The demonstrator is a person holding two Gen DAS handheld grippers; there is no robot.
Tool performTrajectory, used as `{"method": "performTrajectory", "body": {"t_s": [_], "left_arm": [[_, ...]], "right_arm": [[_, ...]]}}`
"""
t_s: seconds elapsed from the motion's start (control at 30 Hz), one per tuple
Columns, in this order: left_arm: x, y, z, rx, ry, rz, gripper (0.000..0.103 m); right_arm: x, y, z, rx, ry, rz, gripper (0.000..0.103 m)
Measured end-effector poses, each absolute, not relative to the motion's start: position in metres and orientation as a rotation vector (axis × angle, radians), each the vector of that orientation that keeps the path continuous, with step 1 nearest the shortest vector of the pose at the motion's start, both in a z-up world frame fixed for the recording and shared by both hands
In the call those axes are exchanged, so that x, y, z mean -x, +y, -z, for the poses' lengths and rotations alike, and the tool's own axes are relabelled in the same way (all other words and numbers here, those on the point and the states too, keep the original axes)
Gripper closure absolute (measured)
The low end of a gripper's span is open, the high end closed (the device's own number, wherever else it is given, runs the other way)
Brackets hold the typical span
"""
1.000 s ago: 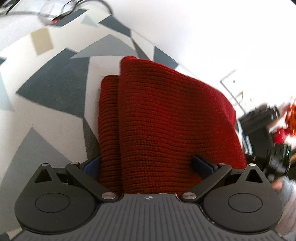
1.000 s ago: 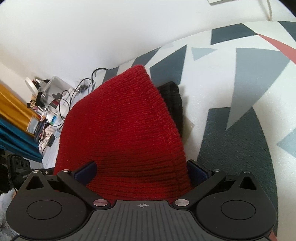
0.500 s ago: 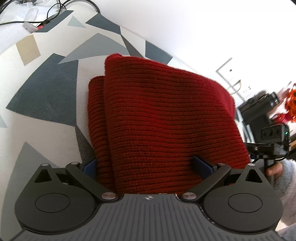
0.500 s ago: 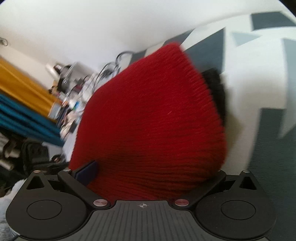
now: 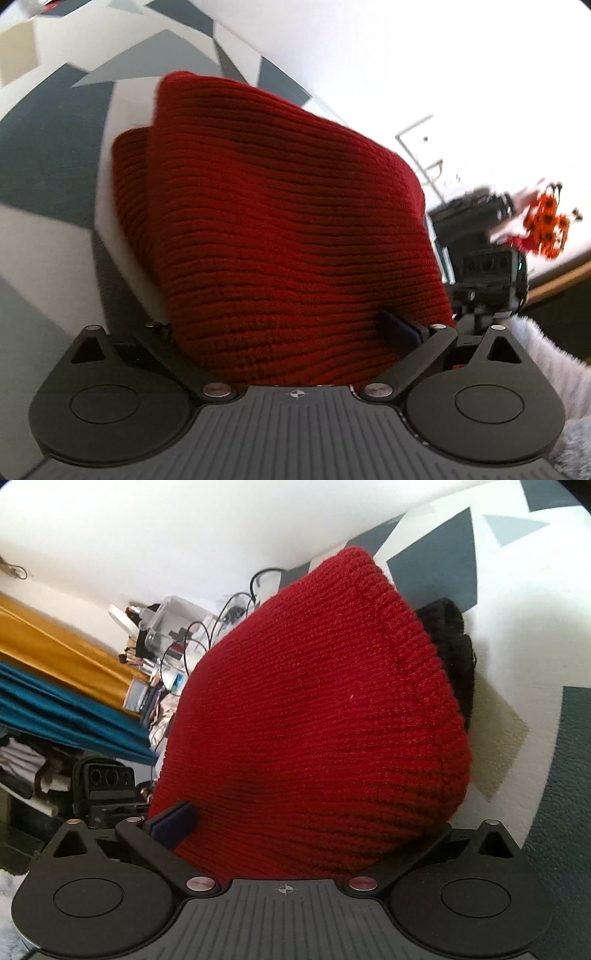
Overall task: Fold clothes
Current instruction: 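Close both tools on the red bundle's edges, pinching it from both sides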
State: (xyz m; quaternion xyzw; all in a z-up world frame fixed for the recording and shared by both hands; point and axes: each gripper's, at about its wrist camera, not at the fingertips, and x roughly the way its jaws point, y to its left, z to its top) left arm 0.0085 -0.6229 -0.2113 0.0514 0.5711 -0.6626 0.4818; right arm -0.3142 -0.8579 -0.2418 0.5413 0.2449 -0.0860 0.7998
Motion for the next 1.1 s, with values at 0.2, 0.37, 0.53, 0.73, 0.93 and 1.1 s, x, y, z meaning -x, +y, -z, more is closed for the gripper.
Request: {"method": "performTrajectory", "body": {"t_s": [0.2, 0.37, 0.53, 0.73, 0.93, 1.1], "left_arm": [[-0.028, -0.608, 0.221, -0.042, 1.451, 1.616, 0.027], [-0.024, -0.609, 0.218, -0.016, 1.43, 1.611, 0.019], [-0.019, -0.609, 0.217, 0.001, 1.431, 1.597, 0.029], [-0.024, -0.606, 0.228, 0.064, 1.491, 1.602, 0.034], [-0.028, -0.608, 0.232, 0.076, 1.505, 1.637, 0.031], [-0.027, -0.6, 0.228, 0.055, 1.469, 1.622, 0.034]], "right_arm": [[0.326, -0.865, 0.246, -1.183, 0.517, 0.174, 0.018], [0.309, -0.852, 0.237, -1.1, 0.534, 0.201, 0.001], [0.303, -0.85, 0.238, -1.12, 0.513, 0.215, 0.016], [0.311, -0.85, 0.24, -1.152, 0.497, 0.185, 0.034], [0.308, -0.853, 0.243, -1.155, 0.524, 0.166, 0.024], [0.302, -0.847, 0.237, -1.145, 0.538, 0.211, 0.027]]}}
